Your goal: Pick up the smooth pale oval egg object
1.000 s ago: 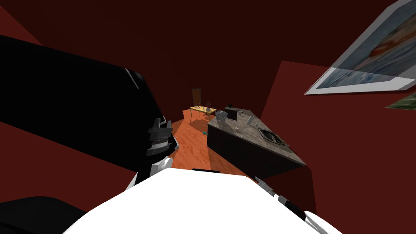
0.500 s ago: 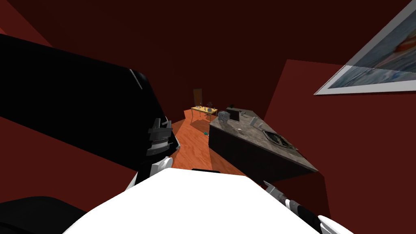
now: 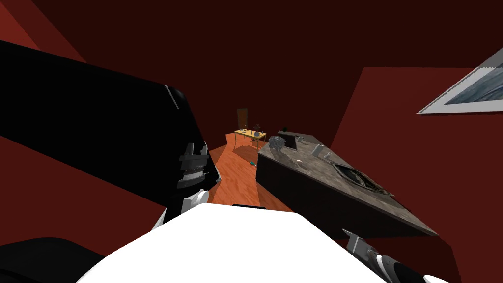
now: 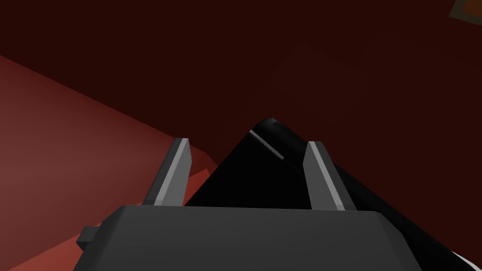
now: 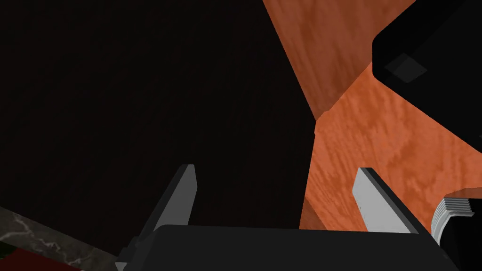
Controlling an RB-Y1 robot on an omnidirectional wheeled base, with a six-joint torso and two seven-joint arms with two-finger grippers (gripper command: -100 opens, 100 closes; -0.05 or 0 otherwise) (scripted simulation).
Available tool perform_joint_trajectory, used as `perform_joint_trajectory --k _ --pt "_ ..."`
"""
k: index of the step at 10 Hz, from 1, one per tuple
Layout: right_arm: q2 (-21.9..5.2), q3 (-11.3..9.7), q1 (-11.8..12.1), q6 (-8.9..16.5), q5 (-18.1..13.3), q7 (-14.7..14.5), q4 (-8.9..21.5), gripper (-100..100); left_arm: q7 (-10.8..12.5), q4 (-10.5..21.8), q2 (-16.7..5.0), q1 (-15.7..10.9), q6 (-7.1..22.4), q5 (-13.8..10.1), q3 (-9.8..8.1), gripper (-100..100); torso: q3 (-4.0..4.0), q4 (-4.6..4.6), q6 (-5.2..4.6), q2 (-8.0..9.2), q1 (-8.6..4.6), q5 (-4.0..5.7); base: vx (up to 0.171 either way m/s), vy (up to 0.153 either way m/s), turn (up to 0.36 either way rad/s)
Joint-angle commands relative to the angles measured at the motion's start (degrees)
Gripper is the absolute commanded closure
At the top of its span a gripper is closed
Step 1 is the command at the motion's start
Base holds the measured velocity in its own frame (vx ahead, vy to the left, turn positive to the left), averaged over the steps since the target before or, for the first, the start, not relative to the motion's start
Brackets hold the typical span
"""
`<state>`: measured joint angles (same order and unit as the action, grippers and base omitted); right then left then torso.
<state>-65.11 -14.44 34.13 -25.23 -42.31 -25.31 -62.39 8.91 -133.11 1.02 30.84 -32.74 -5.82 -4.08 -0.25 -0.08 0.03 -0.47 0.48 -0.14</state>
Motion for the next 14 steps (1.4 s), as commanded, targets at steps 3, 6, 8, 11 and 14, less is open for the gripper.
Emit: perform_joint_trajectory --k 3,6,8,11,14 --pt "-3.18 0.29 -2.47 -1.34 -1.94 -2.52 5.94 -100 0.00 0.00 -0.01 0.00 0.00 0.00 -0.01 0 0.16 0.06 -0.04 0.29 -0.31 0.09 0.066 0.064 0.044" --pt "-5.18 0.79 -2.57 -1.23 -2.93 -3.81 8.94 -100 0.00 0.00 -0.01 0.00 0.00 0.00 -0.01 0 -0.02 0.00 0.02 -0.04 -0.27 0.09 0.125 0.063 0.075" --pt "-7.00 1.35 -2.69 -1.13 -3.80 -5.05 10.88 -100 0.00 0.00 0.00 0.00 0.00 0.00 0.00 0 -0.05 -0.02 0.02 -0.10 -0.16 0.06 0.143 0.085 0.074" --pt "-9.96 2.59 -3.02 -0.94 -5.18 -7.35 14.22 -100 0.00 0.00 -0.01 0.00 0.00 0.00 -0.01 0 -0.01 -0.01 -0.04 0.01 -0.28 0.09 0.134 0.054 0.088" --pt "-11.88 3.86 -3.49 -0.78 -6.10 -9.32 16.75 -100 0.00 0.00 -0.01 0.00 0.00 0.00 -0.01 0 -0.06 -0.02 0.01 -0.09 -0.40 0.11 0.188 0.039 0.099"
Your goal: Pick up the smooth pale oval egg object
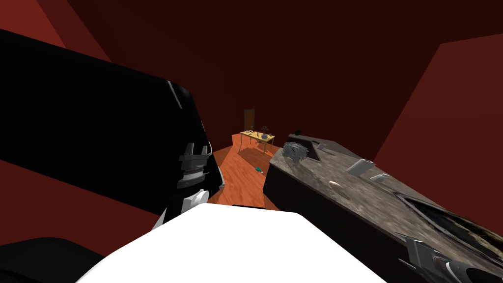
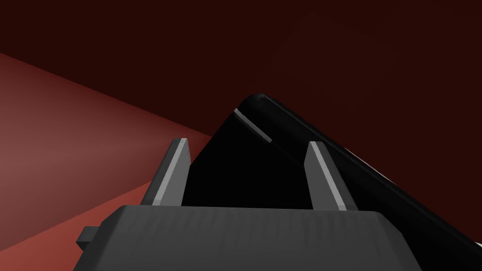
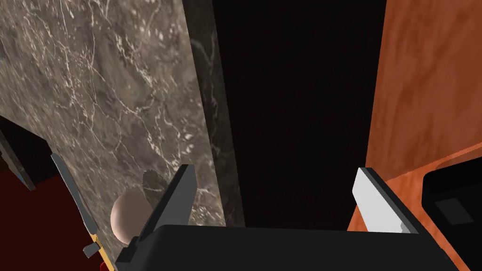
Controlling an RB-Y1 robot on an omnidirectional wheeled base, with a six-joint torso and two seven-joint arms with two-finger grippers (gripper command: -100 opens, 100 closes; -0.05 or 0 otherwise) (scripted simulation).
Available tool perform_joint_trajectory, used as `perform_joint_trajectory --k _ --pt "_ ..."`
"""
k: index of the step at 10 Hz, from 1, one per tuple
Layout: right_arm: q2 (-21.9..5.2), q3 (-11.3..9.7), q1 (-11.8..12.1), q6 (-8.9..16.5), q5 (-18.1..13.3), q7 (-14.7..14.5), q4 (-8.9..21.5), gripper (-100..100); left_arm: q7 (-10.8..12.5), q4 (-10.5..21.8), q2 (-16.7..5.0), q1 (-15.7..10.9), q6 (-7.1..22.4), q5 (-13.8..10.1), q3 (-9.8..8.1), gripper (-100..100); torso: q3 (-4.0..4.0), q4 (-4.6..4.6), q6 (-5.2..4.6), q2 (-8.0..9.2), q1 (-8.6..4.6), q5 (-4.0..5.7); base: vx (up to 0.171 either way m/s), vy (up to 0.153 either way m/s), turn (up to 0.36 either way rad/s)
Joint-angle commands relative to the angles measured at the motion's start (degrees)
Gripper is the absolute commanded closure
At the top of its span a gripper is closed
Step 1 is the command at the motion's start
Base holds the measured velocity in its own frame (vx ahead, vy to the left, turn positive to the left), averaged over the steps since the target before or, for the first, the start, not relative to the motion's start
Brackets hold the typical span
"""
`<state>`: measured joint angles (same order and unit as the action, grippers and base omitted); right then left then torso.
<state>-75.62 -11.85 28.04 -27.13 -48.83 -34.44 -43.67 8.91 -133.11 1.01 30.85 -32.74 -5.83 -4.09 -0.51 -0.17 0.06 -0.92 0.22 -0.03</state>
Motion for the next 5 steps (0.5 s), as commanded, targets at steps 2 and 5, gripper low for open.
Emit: perform_joint_trajectory --k 2,5 --pt "-1.37 1.26 2.60 1.12 0.42 -0.19 -1.97 -100 0.00 -0.01 0.00 0.00 0.00 0.00 0.00 0 0.02 -0.01 -0.06 0.07 0.02 -0.03 0.155 0.032 0.026" --pt "-2.36 2.77 1.67 1.27 -0.24 -2.33 0.10 -100 0.00 0.00 -0.01 0.00 0.00 0.00 -0.01 0 0.04 0.01 -0.04 0.10 -0.28 0.06 0.221 -0.028 0.143"
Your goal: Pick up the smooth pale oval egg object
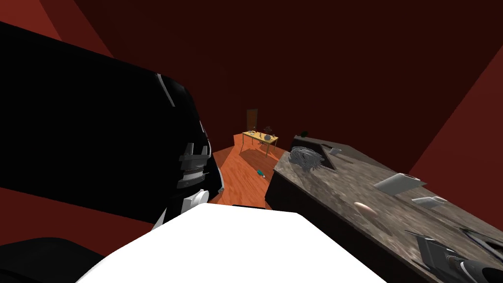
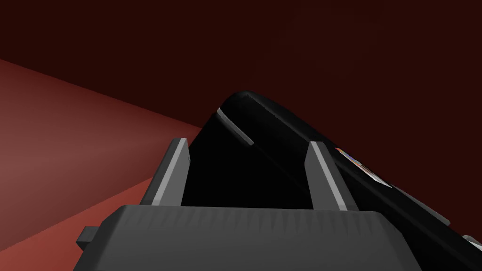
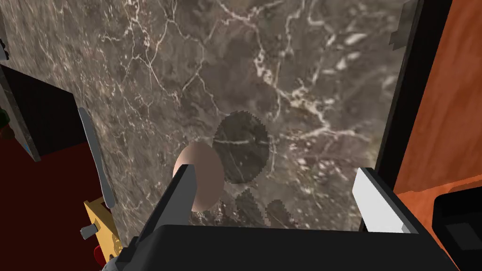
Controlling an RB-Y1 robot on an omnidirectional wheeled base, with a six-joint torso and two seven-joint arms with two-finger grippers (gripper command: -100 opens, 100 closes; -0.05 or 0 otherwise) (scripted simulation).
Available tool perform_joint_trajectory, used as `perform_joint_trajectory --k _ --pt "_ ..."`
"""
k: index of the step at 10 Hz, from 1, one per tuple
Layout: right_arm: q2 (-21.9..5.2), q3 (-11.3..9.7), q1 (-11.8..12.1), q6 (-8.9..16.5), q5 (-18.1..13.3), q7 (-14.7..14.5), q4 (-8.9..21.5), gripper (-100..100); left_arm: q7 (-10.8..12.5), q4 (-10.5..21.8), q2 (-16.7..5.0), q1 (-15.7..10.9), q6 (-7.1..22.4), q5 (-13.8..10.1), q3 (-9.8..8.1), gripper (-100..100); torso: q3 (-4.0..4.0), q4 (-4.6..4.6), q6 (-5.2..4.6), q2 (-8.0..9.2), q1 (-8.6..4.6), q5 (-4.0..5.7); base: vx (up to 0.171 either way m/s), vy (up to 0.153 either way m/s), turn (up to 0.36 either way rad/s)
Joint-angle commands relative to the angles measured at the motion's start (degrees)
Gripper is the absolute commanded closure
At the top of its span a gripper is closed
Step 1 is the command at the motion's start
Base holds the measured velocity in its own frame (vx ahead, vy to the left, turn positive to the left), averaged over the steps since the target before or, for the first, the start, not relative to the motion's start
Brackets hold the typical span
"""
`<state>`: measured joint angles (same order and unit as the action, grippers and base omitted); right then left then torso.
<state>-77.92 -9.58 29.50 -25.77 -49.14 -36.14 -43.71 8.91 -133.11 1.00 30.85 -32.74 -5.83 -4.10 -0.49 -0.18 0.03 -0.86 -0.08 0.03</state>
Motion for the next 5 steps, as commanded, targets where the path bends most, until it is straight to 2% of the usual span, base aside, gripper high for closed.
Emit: perform_joint_trajectory --k 1,2,3,4,5 --pt "0.07 0.77 -0.09 -0.07 -0.01 -1.08 0.38 -100 0.00 0.00 0.00 0.00 0.00 0.00 0.00 0 0.00 0.00 0.00 0.00 0.00 0.00 0.255 -0.076 0.123" --pt "0.35 0.90 -0.32 -0.09 -0.05 -1.38 0.47 -100 0.00 0.00 0.00 0.00 0.00 0.00 0.00 0 -0.04 -0.01 0.01 -0.07 -0.14 0.03 0.223 -0.078 0.137" --pt "0.27 0.75 -0.35 -0.22 -0.06 -1.25 0.59 -100 0.00 0.00 0.00 0.00 0.00 0.00 0.00 0 -0.01 -0.01 0.00 0.00 -0.16 0.05 0.089 -0.033 0.037" --pt "0.26 0.78 -0.39 -0.20 -0.06 -1.30 0.56 0 0.00 0.00 0.00 -0.01 0.00 0.00 0.00 0 0.21 0.07 -0.06 0.41 -0.01 0.02 0.019 -0.007 0.001" --pt "2.02 -0.16 -1.10 1.29 -0.22 -0.91 1.49 -100 0.00 0.00 0.00 -0.02 0.00 0.00 0.00 0 0.40 0.16 -0.08 0.72 0.10 -0.01 -0.017 -0.058 0.218"
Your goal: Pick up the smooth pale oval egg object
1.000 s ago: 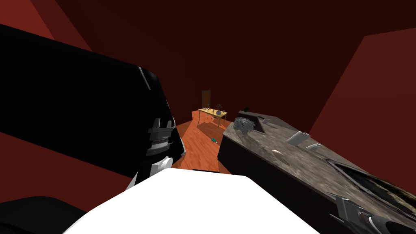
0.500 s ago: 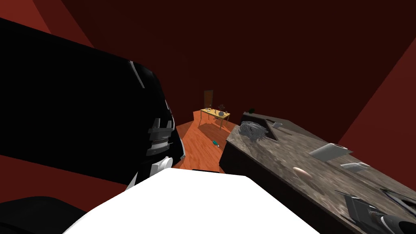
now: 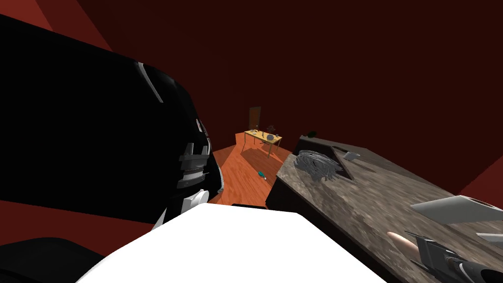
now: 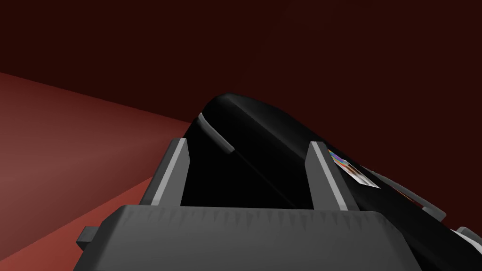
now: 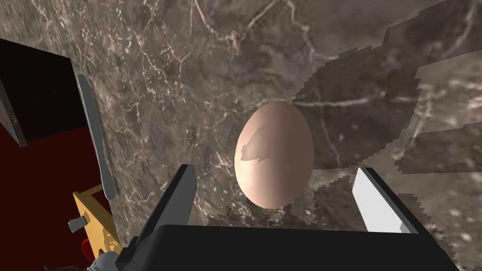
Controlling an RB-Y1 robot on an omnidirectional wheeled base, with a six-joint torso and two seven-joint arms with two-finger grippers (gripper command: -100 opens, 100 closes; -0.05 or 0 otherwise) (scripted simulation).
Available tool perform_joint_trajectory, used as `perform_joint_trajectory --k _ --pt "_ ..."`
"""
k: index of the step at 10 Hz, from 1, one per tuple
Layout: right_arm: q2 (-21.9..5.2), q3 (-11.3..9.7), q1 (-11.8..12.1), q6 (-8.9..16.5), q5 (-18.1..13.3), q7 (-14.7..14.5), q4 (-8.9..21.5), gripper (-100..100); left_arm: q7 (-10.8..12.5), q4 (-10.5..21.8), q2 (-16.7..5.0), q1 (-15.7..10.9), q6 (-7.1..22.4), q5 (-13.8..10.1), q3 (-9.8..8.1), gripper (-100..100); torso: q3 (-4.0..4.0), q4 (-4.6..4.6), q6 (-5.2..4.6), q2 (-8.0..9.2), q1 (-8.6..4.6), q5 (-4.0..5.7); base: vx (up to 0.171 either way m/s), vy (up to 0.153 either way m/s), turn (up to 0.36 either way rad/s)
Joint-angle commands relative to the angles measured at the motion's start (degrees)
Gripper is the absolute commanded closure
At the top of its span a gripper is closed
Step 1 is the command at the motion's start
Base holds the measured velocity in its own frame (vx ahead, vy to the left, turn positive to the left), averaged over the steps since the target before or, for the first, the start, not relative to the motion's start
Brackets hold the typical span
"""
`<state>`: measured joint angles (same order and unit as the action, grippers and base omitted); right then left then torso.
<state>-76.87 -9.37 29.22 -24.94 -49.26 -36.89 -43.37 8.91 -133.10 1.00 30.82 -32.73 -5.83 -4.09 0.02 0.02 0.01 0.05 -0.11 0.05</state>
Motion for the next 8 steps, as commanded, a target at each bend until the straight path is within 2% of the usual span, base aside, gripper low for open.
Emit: perform_joint_trajectory --k 1,2,3,7,8 --pt "1.74 -0.78 -1.13 1.09 -0.17 0.02 1.55 -100 0.00 0.00 0.00 0.00 0.00 0.00 0.00 0 0.00 0.00 0.00 0.00 0.00 0.00 -0.050 -0.086 0.223" --pt "1.11 -0.42 -0.70 0.71 -0.08 0.04 0.97 -100 0.00 0.00 0.00 0.00 0.00 0.00 0.00 0 0.09 0.04 -0.04 0.15 -0.10 0.03 -0.023 -0.038 0.038" --pt "1.21 -0.45 -0.79 0.80 -0.09 -0.02 1.11 100 0.00 0.00 0.00 0.01 0.00 0.00 -0.01 0 0.09 0.04 -0.09 0.13 0.02 0.00 -0.003 -0.006 -0.010" --pt "1.22 -0.45 -0.78 0.79 -0.08 0.00 1.10 100 0.00 0.00 0.01 0.01 0.00 0.00 0.00 0 0.03 0.02 -0.08 0.04 0.19 -0.05 0.000 0.000 0.000" --pt "1.22 -0.46 -0.78 0.78 -0.08 -0.01 1.09 0 0.00 0.00 0.01 0.01 0.00 0.00 0.00 0 0.03 0.02 -0.08 0.04 0.20 -0.06 0.000 0.000 0.000"
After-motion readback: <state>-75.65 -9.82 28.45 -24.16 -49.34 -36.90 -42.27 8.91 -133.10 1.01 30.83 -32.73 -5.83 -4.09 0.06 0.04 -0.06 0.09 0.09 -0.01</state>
